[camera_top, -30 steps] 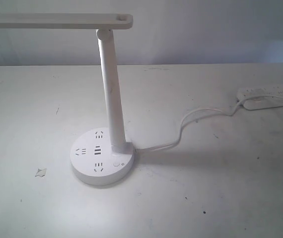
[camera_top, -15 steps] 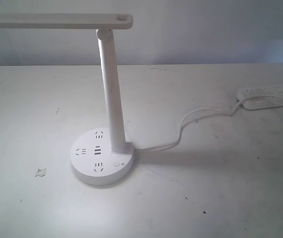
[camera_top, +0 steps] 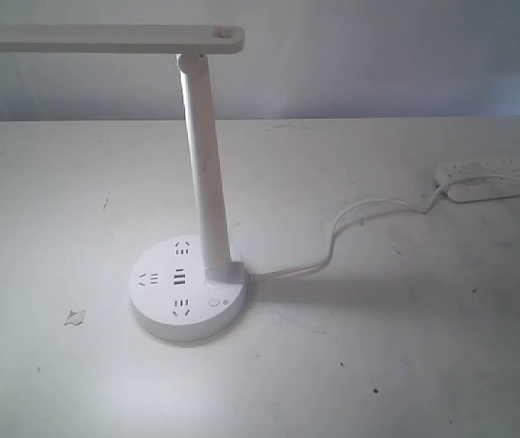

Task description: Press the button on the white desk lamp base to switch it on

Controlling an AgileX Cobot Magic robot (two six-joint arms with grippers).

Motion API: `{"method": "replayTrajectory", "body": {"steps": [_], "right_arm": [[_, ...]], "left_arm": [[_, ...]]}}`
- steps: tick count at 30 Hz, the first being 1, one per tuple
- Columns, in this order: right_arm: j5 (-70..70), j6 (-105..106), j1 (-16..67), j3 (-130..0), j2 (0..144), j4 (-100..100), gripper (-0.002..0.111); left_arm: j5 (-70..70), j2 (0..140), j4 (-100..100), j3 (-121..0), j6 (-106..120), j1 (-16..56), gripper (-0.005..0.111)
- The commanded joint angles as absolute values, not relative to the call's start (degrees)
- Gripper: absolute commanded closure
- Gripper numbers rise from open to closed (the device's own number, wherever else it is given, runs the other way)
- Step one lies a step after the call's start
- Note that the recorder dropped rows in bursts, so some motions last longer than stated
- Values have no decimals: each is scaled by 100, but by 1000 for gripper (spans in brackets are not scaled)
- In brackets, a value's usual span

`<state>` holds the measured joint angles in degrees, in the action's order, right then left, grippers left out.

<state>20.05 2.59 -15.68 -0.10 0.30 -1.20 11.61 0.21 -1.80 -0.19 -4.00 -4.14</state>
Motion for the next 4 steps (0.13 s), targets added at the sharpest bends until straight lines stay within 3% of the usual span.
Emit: {"method": "replayTrajectory", "body": {"steps": [1,4], "right_arm": [[1983,233,-1609,0,0,-80,108],[1983,233,-1609,0,0,-80,108]], "left_arm": [[1153,0,-181,0,-399,-382,107],[1153,0,-181,0,-399,-382,107]]}}
